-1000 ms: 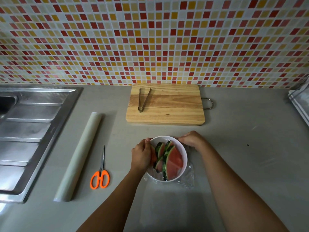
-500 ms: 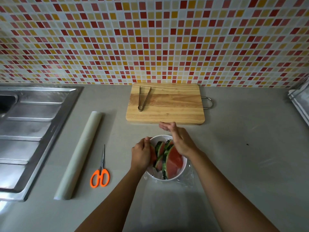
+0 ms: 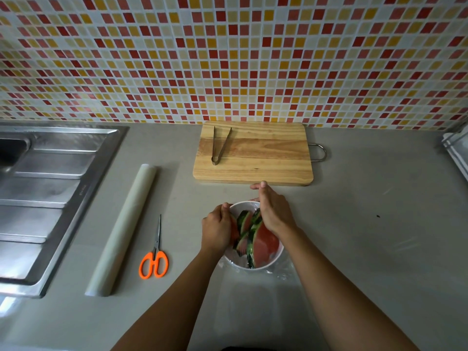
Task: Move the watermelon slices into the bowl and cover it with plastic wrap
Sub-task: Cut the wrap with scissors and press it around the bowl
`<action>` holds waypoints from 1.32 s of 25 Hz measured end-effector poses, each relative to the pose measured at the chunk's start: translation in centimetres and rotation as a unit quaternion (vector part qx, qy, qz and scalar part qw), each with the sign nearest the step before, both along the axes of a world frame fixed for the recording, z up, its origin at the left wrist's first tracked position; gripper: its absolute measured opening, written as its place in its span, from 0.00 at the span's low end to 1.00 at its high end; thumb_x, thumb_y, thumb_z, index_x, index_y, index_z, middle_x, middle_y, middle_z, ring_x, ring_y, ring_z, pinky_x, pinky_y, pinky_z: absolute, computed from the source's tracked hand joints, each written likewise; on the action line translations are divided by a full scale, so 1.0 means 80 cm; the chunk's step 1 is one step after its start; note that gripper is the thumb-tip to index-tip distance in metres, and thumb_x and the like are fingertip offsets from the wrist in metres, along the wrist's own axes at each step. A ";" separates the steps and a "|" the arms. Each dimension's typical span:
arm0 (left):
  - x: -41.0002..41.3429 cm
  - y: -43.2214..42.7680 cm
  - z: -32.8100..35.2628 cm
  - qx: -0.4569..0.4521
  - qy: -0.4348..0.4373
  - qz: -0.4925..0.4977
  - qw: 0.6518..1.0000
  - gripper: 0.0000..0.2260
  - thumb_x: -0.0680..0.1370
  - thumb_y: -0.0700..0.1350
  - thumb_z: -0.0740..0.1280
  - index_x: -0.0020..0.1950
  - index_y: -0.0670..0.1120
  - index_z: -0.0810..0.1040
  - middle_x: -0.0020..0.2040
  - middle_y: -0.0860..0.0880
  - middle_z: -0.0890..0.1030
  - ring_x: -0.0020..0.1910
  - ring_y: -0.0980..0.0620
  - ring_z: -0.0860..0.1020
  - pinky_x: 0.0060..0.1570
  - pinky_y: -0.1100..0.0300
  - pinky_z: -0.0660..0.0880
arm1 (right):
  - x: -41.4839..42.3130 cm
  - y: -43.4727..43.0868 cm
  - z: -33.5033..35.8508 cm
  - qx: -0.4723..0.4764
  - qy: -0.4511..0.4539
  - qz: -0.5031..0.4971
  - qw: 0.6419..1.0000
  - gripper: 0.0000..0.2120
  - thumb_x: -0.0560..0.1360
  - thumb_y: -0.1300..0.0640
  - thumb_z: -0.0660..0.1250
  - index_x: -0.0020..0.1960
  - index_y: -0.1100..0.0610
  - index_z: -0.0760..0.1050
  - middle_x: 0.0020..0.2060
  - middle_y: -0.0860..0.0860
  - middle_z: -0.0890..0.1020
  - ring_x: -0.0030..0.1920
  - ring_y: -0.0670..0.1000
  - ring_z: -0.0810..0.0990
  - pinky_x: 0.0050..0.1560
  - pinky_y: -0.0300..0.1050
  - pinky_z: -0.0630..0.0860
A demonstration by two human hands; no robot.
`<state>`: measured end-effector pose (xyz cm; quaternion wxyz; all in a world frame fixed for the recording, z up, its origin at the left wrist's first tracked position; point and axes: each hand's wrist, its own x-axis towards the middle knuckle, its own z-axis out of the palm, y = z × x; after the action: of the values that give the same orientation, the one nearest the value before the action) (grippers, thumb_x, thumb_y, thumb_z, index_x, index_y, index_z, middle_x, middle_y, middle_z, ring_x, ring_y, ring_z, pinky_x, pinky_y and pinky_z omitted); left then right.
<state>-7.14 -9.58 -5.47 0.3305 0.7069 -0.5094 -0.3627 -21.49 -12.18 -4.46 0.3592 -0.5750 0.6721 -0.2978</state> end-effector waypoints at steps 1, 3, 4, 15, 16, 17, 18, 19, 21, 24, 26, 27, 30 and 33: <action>0.000 0.000 0.000 -0.001 -0.004 -0.002 1.000 0.16 0.82 0.46 0.54 0.54 0.44 0.81 0.41 0.50 0.77 0.42 0.51 0.73 0.45 0.61 0.67 | 0.000 0.000 0.000 0.003 0.010 -0.010 1.000 0.34 0.73 0.33 0.35 0.59 0.46 0.74 0.45 0.50 0.83 0.49 0.53 0.80 0.47 0.44 0.69; 0.000 -0.001 0.000 0.000 -0.007 -0.006 1.000 0.16 0.82 0.46 0.54 0.54 0.43 0.81 0.41 0.50 0.77 0.42 0.51 0.73 0.44 0.61 0.67 | -0.001 -0.001 -0.003 0.025 0.021 -0.031 0.999 0.37 0.73 0.32 0.35 0.61 0.48 0.74 0.50 0.53 0.83 0.50 0.55 0.79 0.48 0.45 0.70; 0.000 -0.001 -0.001 0.002 -0.004 -0.008 1.000 0.17 0.82 0.46 0.53 0.54 0.43 0.81 0.41 0.50 0.77 0.42 0.50 0.74 0.44 0.60 0.67 | -0.001 -0.002 -0.005 0.039 0.026 -0.038 0.998 0.41 0.70 0.29 0.33 0.62 0.48 0.73 0.51 0.54 0.82 0.51 0.56 0.79 0.50 0.46 0.71; -0.002 0.002 0.001 0.002 -0.006 0.001 1.000 0.17 0.82 0.47 0.53 0.52 0.41 0.80 0.43 0.43 0.81 0.42 0.48 0.75 0.44 0.58 0.69 | -0.032 -0.001 -0.008 0.196 -0.330 -0.042 0.923 0.27 0.80 0.40 0.44 0.49 0.52 0.79 0.55 0.59 0.80 0.52 0.55 0.79 0.60 0.52 0.72; -0.002 0.003 0.002 0.006 -0.004 0.004 1.000 0.18 0.82 0.47 0.53 0.52 0.41 0.80 0.42 0.44 0.80 0.42 0.48 0.75 0.44 0.58 0.69 | -0.034 0.003 -0.011 0.212 -0.370 -0.043 0.903 0.28 0.80 0.40 0.43 0.52 0.54 0.77 0.56 0.60 0.79 0.52 0.56 0.79 0.59 0.52 0.72; -0.003 0.003 0.002 0.011 0.000 0.007 1.000 0.18 0.82 0.48 0.53 0.53 0.42 0.80 0.42 0.45 0.79 0.43 0.48 0.74 0.45 0.59 0.68 | -0.034 0.006 -0.014 0.221 -0.393 -0.038 0.892 0.30 0.79 0.39 0.42 0.56 0.56 0.76 0.56 0.61 0.79 0.53 0.58 0.78 0.59 0.52 0.72; -0.004 0.003 0.002 0.013 0.004 0.009 1.000 0.18 0.82 0.48 0.53 0.53 0.42 0.80 0.41 0.46 0.78 0.43 0.49 0.74 0.45 0.59 0.68 | -0.032 0.008 -0.019 0.227 -0.404 -0.033 0.886 0.31 0.79 0.39 0.41 0.58 0.58 0.75 0.56 0.62 0.79 0.56 0.59 0.78 0.61 0.53 0.71; -0.004 0.003 0.003 0.014 0.007 0.009 1.000 0.18 0.82 0.48 0.52 0.53 0.43 0.80 0.41 0.47 0.78 0.43 0.49 0.75 0.45 0.60 0.68 | -0.031 0.010 -0.021 0.228 -0.406 -0.028 0.884 0.32 0.79 0.38 0.41 0.59 0.59 0.74 0.57 0.62 0.79 0.58 0.59 0.77 0.63 0.53 0.71; -0.004 0.004 0.004 0.016 0.009 0.006 1.000 0.18 0.82 0.48 0.52 0.54 0.43 0.80 0.42 0.47 0.78 0.43 0.49 0.75 0.46 0.59 0.70 | -0.029 0.011 -0.021 0.232 -0.388 -0.014 0.892 0.31 0.79 0.38 0.42 0.55 0.56 0.77 0.52 0.59 0.82 0.54 0.56 0.80 0.58 0.50 0.75; -0.003 0.004 0.004 0.014 0.009 0.009 1.000 0.17 0.82 0.48 0.53 0.55 0.43 0.80 0.42 0.48 0.78 0.43 0.50 0.75 0.45 0.61 0.68 | -0.028 0.013 -0.019 0.217 -0.285 0.006 0.934 0.28 0.78 0.35 0.45 0.46 0.46 0.81 0.45 0.51 0.84 0.48 0.49 0.82 0.51 0.43 0.75; -0.005 0.005 0.004 0.008 0.008 0.011 1.000 0.17 0.82 0.48 0.53 0.54 0.43 0.80 0.41 0.48 0.78 0.41 0.52 0.74 0.41 0.64 0.67 | -0.026 0.019 -0.026 0.170 -0.219 -0.012 0.961 0.21 0.77 0.36 0.51 0.47 0.44 0.81 0.48 0.47 0.82 0.51 0.46 0.79 0.54 0.43 0.72; -0.005 0.004 0.004 0.003 0.004 0.012 1.000 0.17 0.82 0.47 0.53 0.54 0.42 0.80 0.42 0.48 0.78 0.39 0.54 0.73 0.38 0.67 0.66 | -0.024 0.022 -0.031 0.139 -0.206 -0.021 0.968 0.18 0.76 0.38 0.56 0.48 0.45 0.80 0.49 0.46 0.82 0.52 0.47 0.79 0.54 0.42 0.72; -0.004 0.004 0.004 -0.005 -0.003 0.011 1.000 0.17 0.82 0.46 0.54 0.54 0.42 0.80 0.41 0.49 0.78 0.35 0.60 0.71 0.31 0.73 0.66 | -0.019 0.024 -0.033 0.094 -0.150 -0.030 0.984 0.11 0.74 0.40 0.62 0.40 0.43 0.79 0.41 0.38 0.82 0.45 0.39 0.80 0.42 0.30 0.71; -0.004 0.005 0.004 -0.004 -0.003 0.010 1.000 0.17 0.82 0.46 0.54 0.54 0.42 0.80 0.42 0.48 0.79 0.37 0.55 0.74 0.40 0.66 0.68 | -0.019 0.020 -0.034 0.087 -0.130 -0.049 0.987 0.11 0.75 0.43 0.64 0.39 0.46 0.79 0.36 0.37 0.80 0.40 0.35 0.77 0.36 0.25 0.69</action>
<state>-7.44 -9.19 -5.13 0.3357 0.7112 -0.5051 -0.3554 -23.00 -10.56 -7.20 0.4769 -0.4648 0.6702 -0.3277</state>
